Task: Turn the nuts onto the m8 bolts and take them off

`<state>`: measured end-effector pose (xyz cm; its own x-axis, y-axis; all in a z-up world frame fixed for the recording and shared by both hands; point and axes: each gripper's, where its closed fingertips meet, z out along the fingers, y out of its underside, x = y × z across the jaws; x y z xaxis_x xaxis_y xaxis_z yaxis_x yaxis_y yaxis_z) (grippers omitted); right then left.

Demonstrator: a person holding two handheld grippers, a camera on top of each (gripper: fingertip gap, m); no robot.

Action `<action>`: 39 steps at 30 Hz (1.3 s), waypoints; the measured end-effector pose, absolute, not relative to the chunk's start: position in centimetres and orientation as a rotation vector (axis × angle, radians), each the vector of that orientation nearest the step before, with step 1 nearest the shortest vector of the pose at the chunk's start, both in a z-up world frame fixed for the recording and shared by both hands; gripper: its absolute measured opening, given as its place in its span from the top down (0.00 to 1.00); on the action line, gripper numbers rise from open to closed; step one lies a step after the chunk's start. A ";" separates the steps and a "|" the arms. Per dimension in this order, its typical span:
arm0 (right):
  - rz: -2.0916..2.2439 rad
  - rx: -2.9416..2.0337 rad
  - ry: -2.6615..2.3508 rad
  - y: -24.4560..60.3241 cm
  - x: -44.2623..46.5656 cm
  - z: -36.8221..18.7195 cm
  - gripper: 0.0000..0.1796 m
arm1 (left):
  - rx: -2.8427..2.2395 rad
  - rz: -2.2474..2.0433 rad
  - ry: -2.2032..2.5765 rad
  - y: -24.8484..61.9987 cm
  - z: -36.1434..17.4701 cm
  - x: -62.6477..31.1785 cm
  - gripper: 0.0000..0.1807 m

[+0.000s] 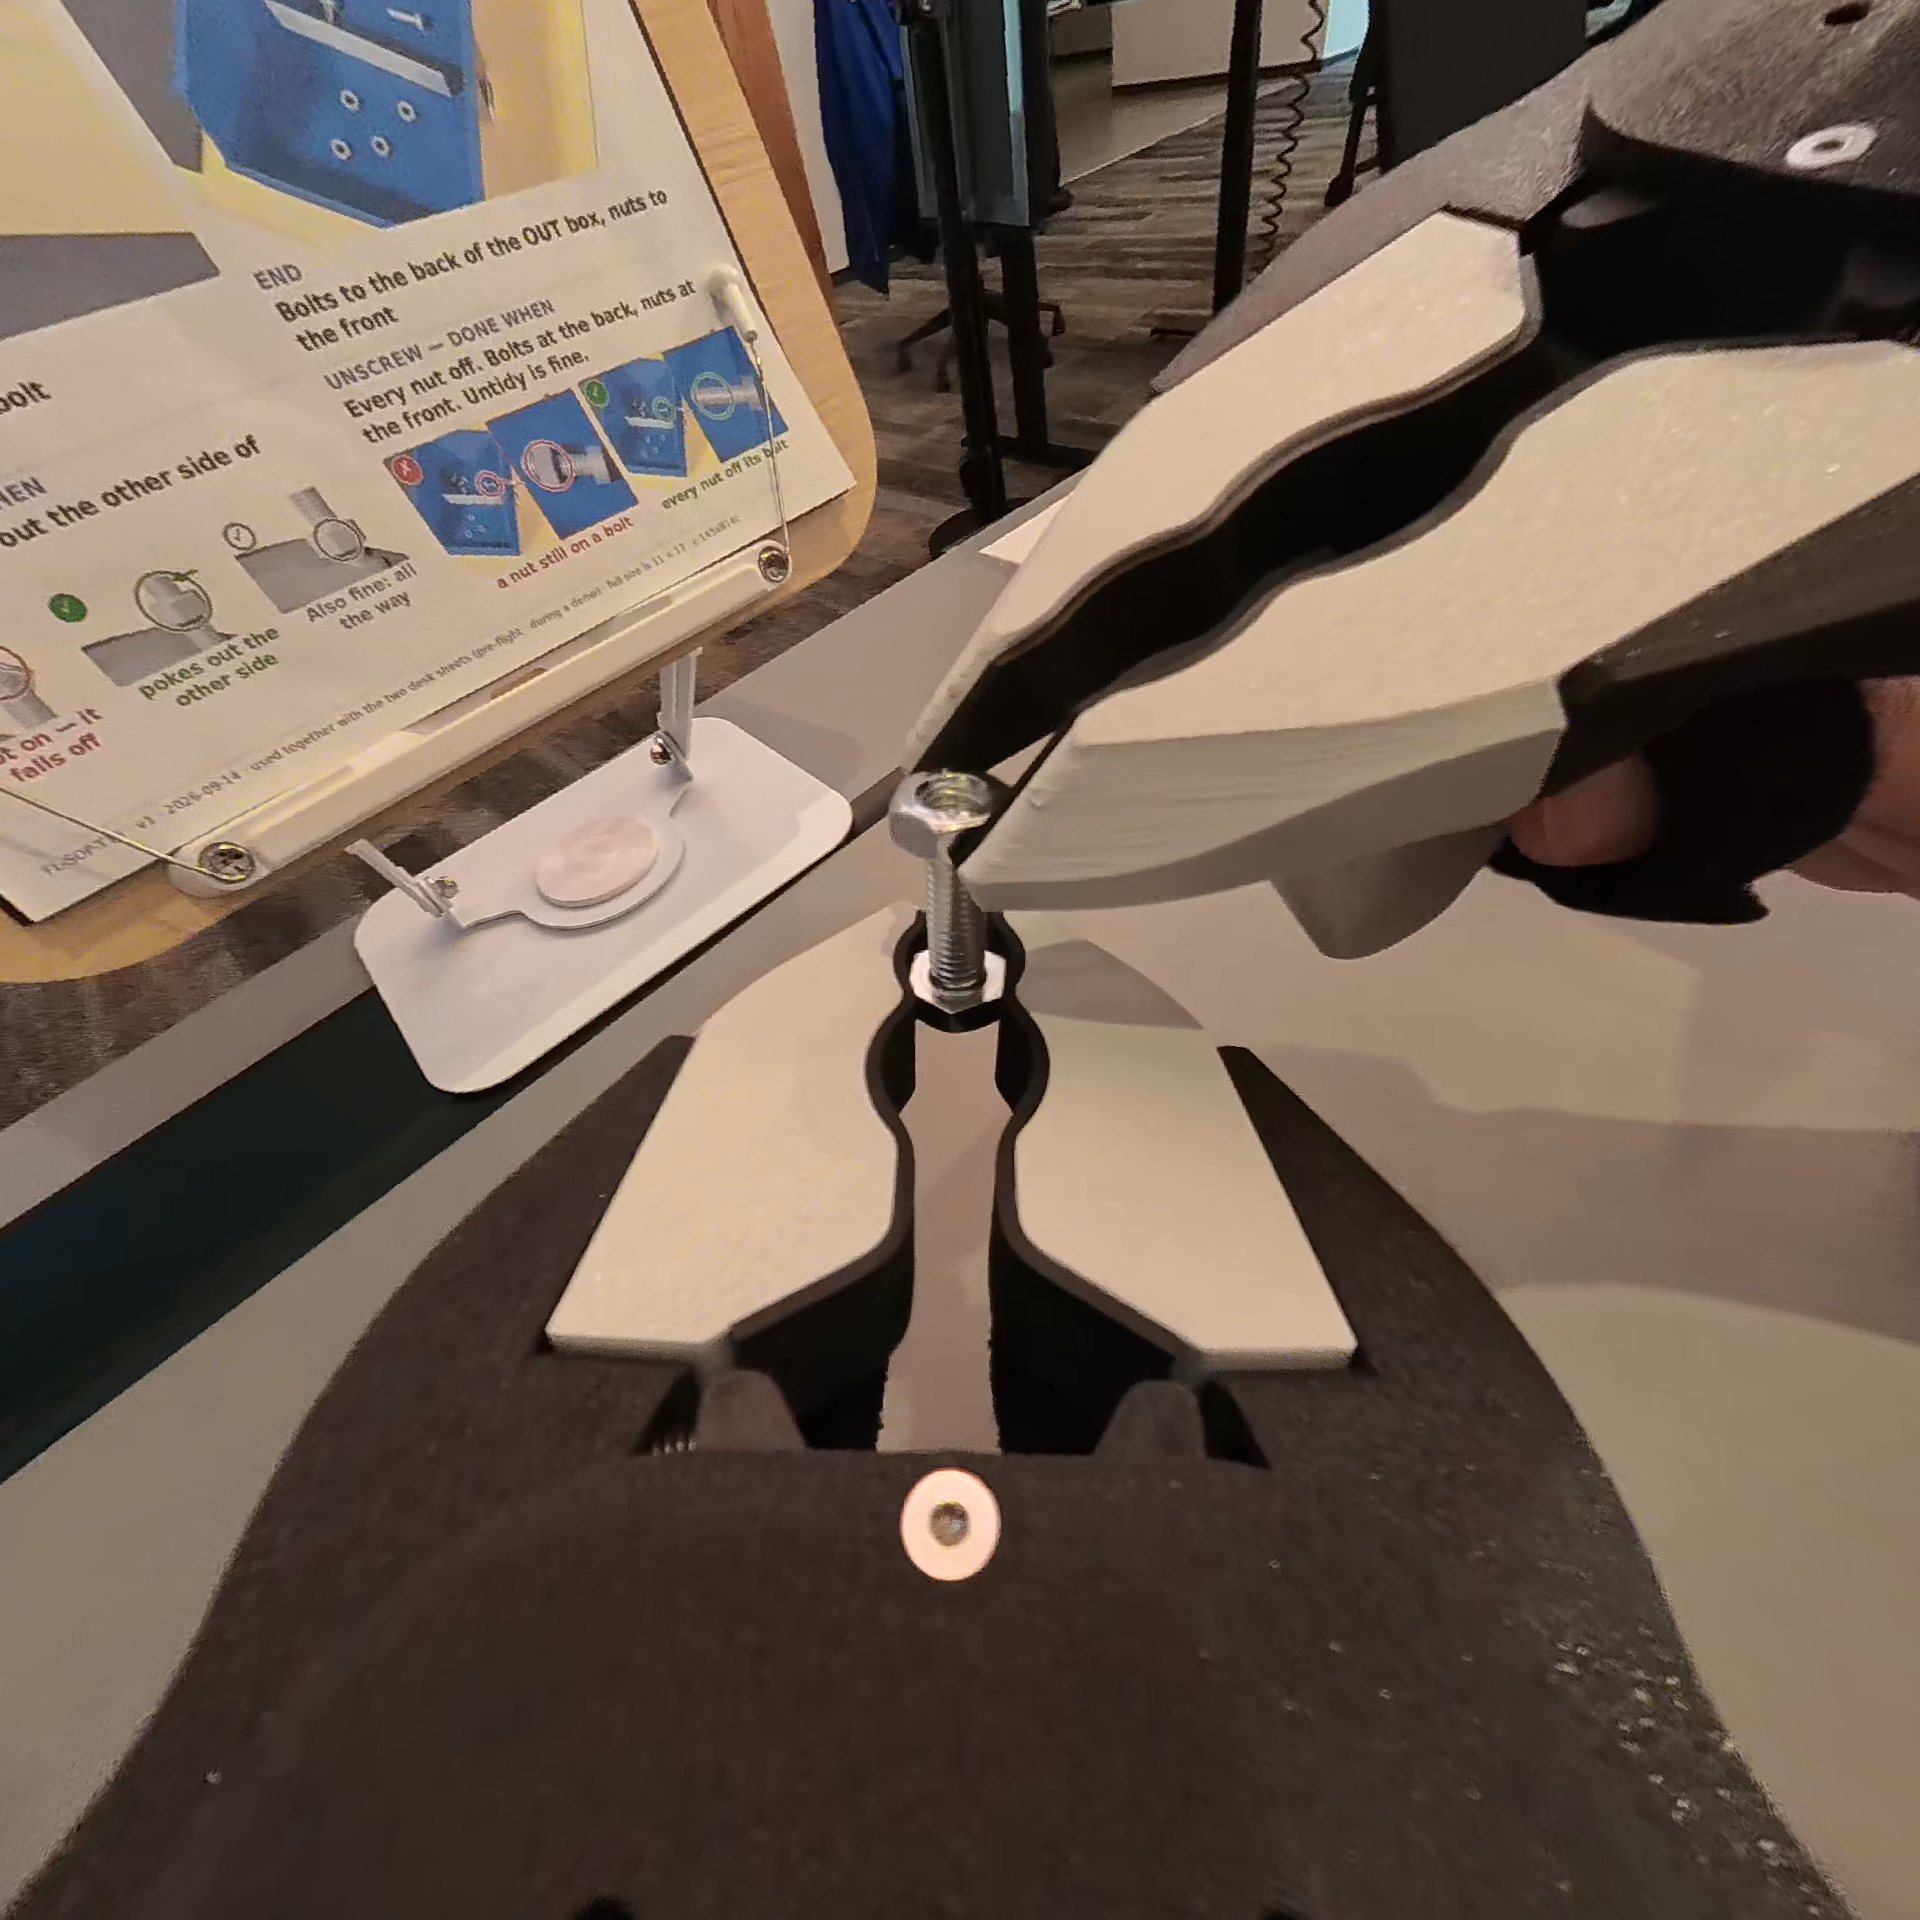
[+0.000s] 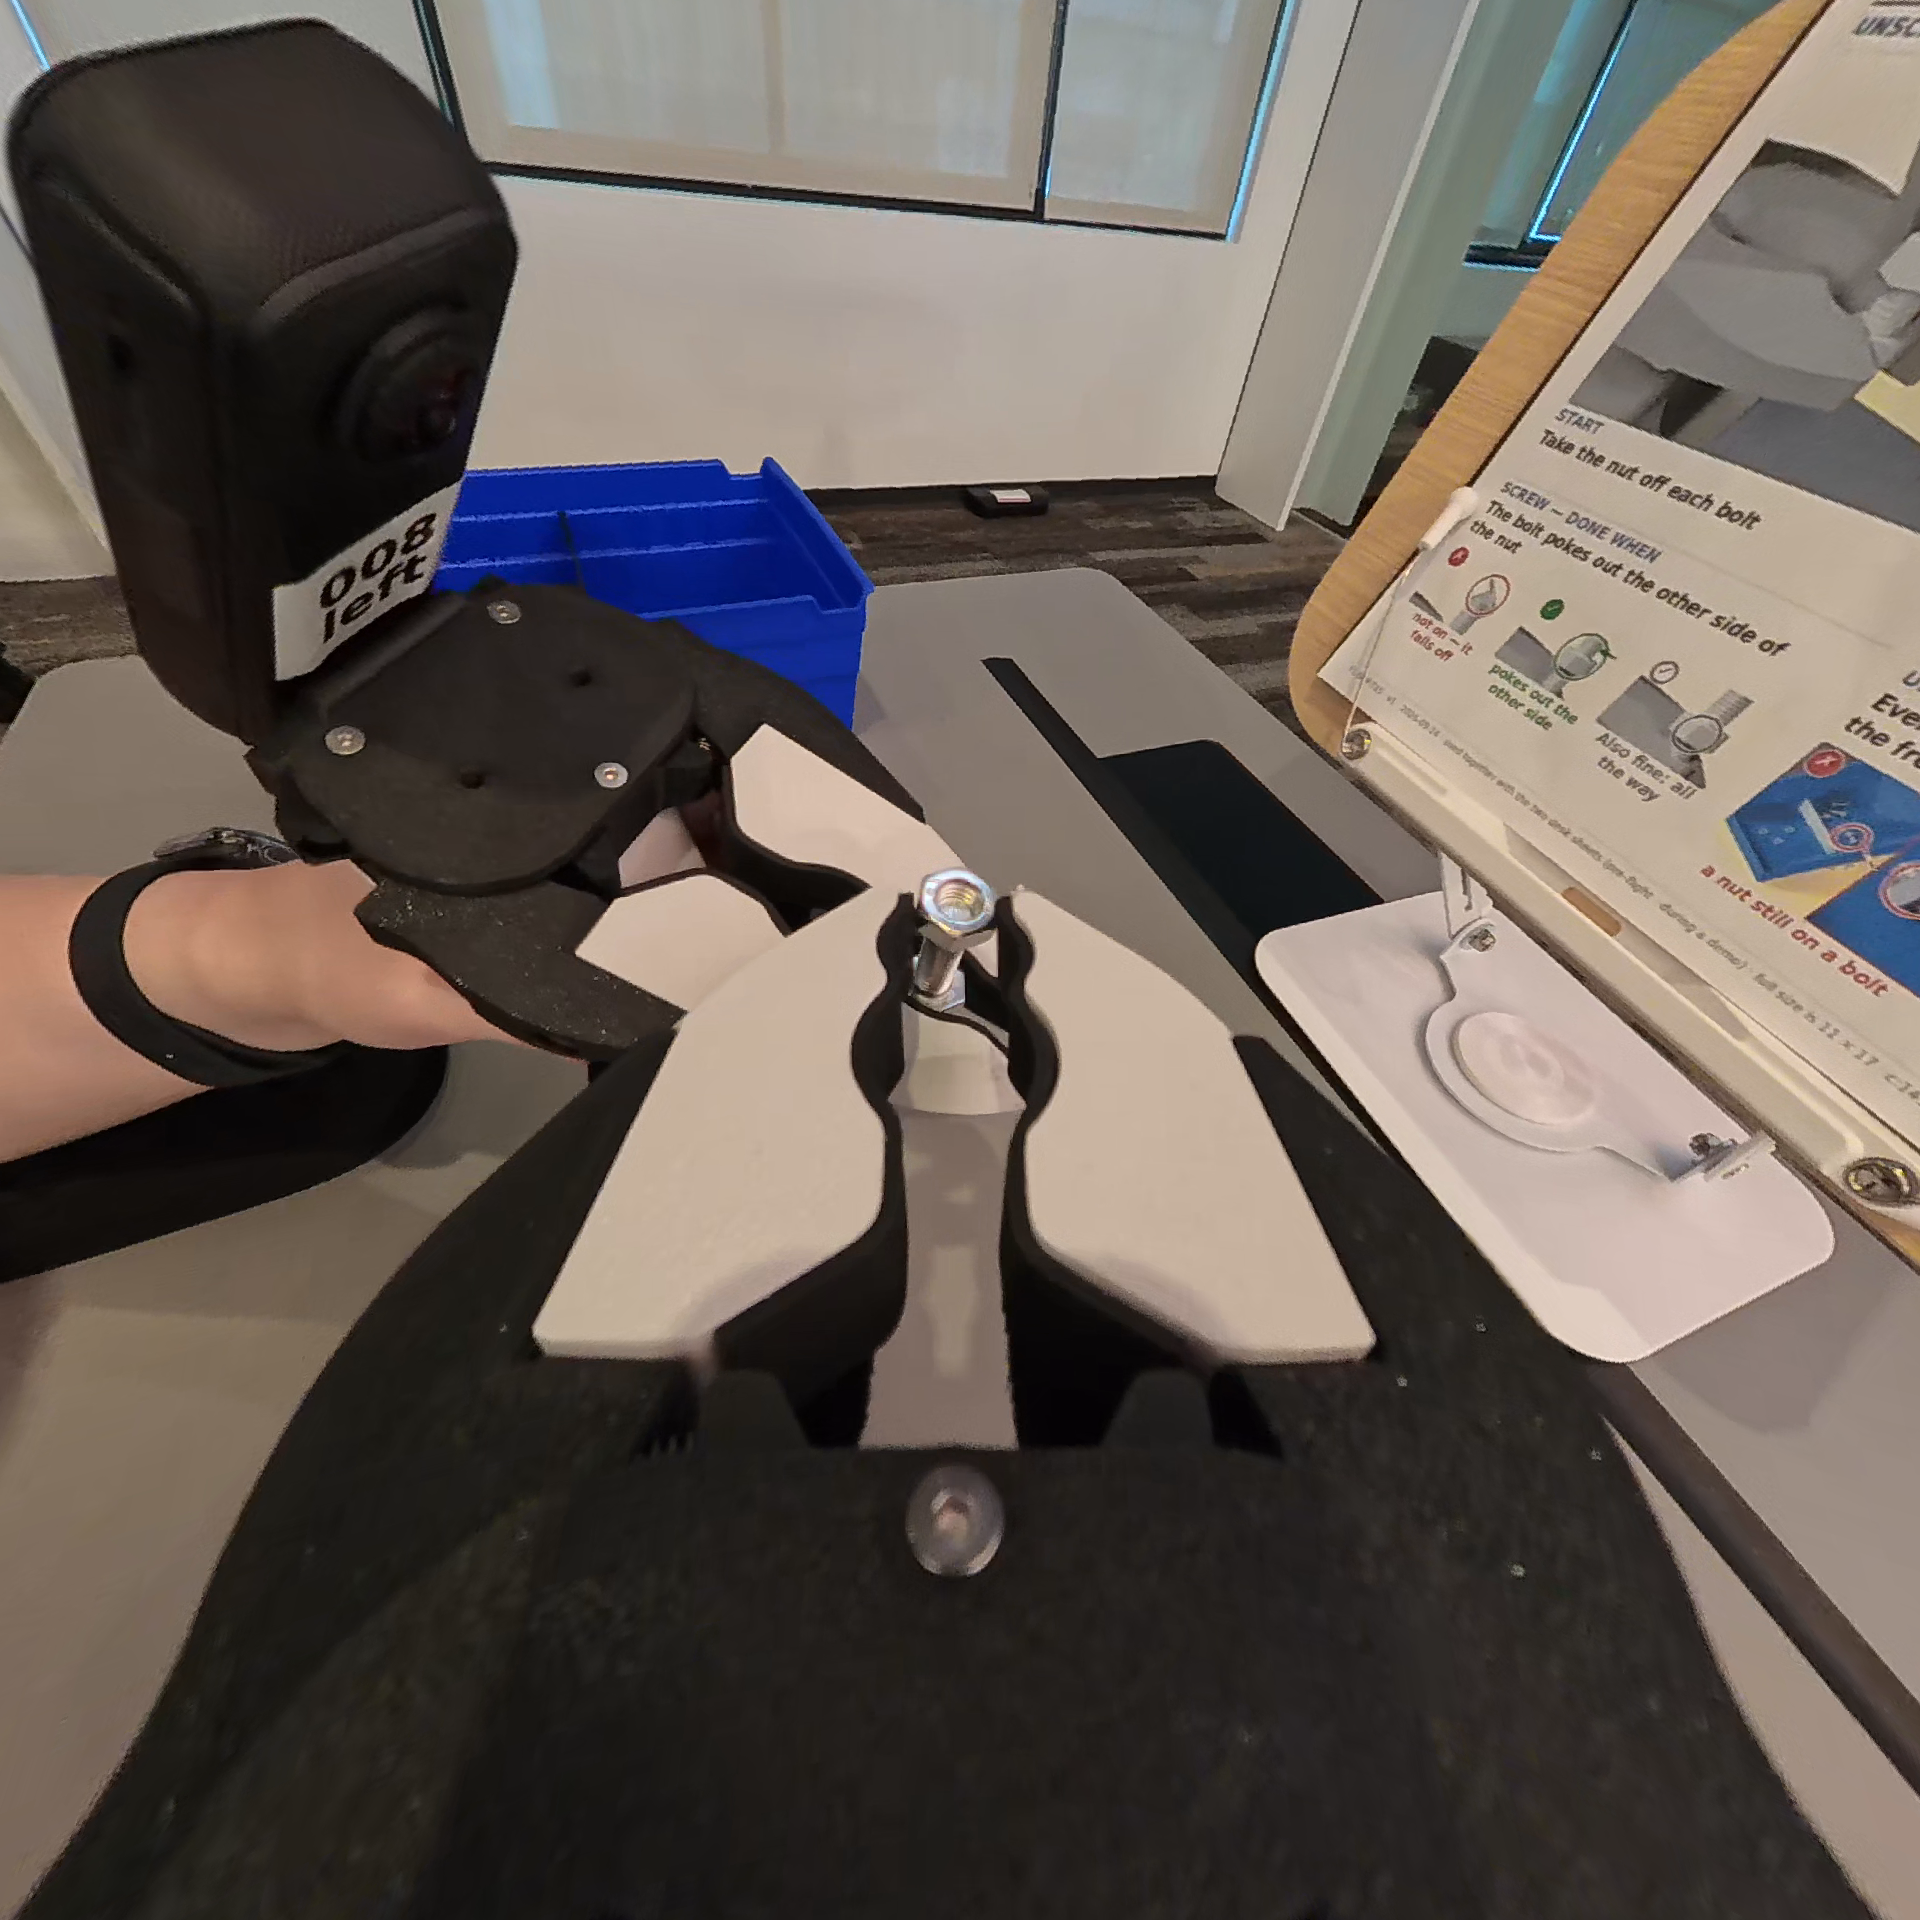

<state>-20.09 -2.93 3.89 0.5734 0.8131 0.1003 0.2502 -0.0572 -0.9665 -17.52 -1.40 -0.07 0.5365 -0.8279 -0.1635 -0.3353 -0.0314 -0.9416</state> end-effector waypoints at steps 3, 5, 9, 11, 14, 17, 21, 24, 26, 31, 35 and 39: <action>0.577 -1.616 -0.912 -2.9 -20.1 3.8 0.92 | -1.615 -0.499 1.014 -1.3 -0.2 -17.6 0.94; 0.580 -1.618 -0.912 -2.9 -20.1 3.7 0.92 | -1.618 -0.506 1.012 -1.3 -0.2 -17.6 0.94; 0.585 -1.619 -0.916 -2.8 -20.1 3.7 0.92 | -1.622 -0.510 1.013 -1.2 -0.3 -17.6 0.94; 0.587 -1.619 -0.916 -2.8 -20.0 3.7 0.92 | -1.624 -0.520 1.013 -1.3 -0.3 -17.5 0.94; 0.590 -1.622 -0.918 -2.8 -20.0 3.6 0.92 | -1.630 -0.533 1.013 -1.3 -0.4 -17.5 0.94; 0.584 -1.622 -0.924 -2.8 -20.0 3.5 0.92 | -1.633 -0.538 1.013 -1.3 -0.5 -17.5 0.94; 0.578 -1.619 -0.933 -2.8 -20.1 3.5 0.90 | -1.633 -0.542 1.014 -1.3 -0.5 -17.5 0.94; 0.566 -1.618 -0.940 -2.8 -20.1 3.5 0.88 | -1.632 -0.549 1.016 -1.4 -0.5 -17.5 0.94; 0.559 -1.609 -0.942 -2.8 -20.0 3.8 0.86 | -1.631 -0.558 1.020 -1.4 -0.5 -17.5 0.94; 0.558 -1.601 -1.036 -4.3 -18.5 5.1 0.83 | -1.578 -0.732 1.128 -2.9 -0.5 -16.7 0.95; 0.517 -1.562 -1.391 -8.4 -17.5 4.6 0.84 | -1.501 -0.907 1.342 -5.7 -1.3 -16.3 0.94; 0.322 -1.546 -1.760 -9.0 -17.3 4.2 0.86 | -1.449 -1.027 1.457 -7.6 -1.7 -16.4 0.95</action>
